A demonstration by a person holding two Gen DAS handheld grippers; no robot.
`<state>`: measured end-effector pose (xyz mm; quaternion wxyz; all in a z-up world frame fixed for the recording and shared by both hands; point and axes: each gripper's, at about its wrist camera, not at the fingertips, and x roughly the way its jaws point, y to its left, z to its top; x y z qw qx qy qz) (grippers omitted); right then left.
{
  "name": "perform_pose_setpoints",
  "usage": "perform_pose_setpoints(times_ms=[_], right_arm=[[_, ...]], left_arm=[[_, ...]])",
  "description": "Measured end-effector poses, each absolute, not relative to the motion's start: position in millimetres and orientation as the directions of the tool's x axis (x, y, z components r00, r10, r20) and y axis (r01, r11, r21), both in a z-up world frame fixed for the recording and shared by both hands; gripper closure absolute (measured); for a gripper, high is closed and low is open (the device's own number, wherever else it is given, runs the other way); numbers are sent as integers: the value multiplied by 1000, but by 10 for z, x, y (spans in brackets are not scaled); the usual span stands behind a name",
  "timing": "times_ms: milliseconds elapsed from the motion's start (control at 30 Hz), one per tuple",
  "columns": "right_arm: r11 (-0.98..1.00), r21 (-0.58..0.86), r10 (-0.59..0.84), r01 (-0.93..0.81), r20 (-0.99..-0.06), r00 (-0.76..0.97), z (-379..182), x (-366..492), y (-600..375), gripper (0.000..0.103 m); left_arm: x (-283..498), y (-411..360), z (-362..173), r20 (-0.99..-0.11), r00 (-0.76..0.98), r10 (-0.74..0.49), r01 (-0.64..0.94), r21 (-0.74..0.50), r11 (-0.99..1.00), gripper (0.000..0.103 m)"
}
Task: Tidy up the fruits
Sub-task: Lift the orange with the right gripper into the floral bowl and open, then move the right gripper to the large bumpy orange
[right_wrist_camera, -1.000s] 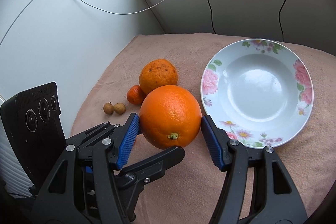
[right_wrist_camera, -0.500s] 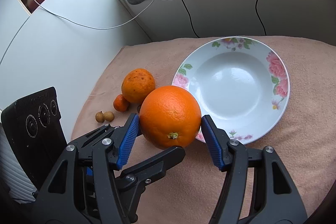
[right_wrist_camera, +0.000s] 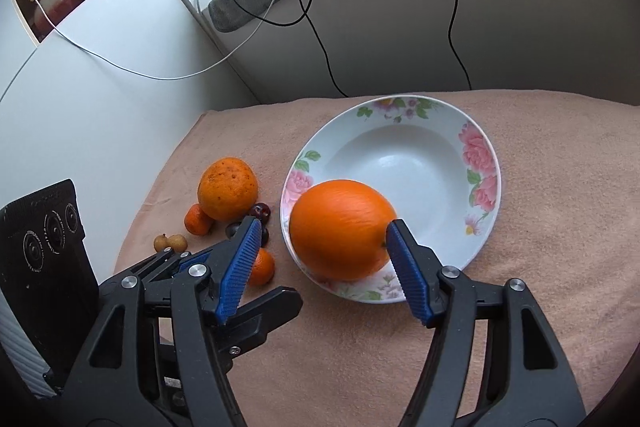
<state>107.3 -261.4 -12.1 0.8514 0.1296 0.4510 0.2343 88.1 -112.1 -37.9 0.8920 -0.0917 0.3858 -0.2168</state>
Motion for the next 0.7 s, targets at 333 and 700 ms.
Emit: perform_pose_setpoints(times_ms=[333, 700], right_arm=[[886, 396, 462, -243, -704, 539, -77, 1015, -2844, 26], [887, 394, 460, -240, -713, 530, -161, 932, -2846, 26]], left_arm=[[821, -972, -365, -645, 629, -435, 293, -321, 900, 39], [720, -717, -392, -650, 650, -394, 235, -321, 917, 37]])
